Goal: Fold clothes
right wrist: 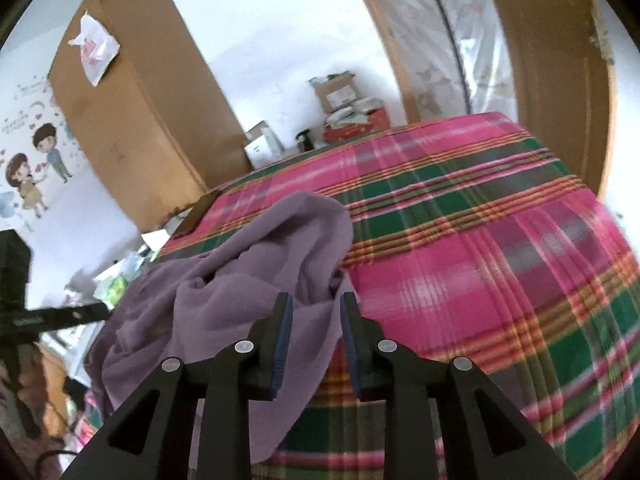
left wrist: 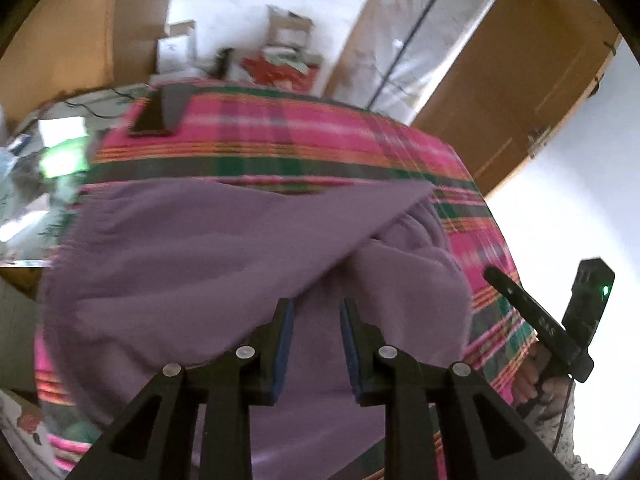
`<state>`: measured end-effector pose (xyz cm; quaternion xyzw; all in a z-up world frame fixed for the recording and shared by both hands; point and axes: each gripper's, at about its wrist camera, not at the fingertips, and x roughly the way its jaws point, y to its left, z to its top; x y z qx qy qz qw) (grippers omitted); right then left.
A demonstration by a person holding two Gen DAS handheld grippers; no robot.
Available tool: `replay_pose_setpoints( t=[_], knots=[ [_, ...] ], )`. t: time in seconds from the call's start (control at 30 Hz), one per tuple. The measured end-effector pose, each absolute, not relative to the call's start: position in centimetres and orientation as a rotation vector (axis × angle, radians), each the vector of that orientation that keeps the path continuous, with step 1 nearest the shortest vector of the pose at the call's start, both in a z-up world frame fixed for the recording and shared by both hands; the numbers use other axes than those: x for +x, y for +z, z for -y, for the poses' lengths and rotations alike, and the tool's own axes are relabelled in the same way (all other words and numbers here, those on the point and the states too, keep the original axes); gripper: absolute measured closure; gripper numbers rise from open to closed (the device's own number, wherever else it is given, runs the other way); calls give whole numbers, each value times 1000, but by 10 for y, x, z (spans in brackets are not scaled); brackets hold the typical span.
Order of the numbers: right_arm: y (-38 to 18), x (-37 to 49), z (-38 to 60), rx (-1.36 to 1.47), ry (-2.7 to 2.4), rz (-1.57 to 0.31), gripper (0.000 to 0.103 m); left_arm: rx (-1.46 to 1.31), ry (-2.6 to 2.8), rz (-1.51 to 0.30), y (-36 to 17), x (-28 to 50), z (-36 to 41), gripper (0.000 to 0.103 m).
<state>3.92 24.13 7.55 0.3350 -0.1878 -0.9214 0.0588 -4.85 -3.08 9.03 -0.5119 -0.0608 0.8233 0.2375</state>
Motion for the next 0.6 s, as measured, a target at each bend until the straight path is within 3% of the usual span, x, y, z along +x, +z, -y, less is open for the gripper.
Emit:
replay_pose_setpoints(
  t=[0.2, 0.27, 0.33, 0.6],
  knots=[
    [72, 7, -247, 1008, -2683, 522, 69, -1477, 2159, 184, 69, -64, -13, 77],
    [68, -3, -250, 1027, -2655, 523, 66, -1499, 2158, 209, 65, -69, -16, 72],
    [63, -14, -253, 1045, -2628, 526, 52, -1521, 2158, 235, 61, -74, -18, 69],
    [56, -39, -255, 1096, -2560, 553, 50, -1589, 2150, 428, 55, -99, -10, 64]
  ],
)
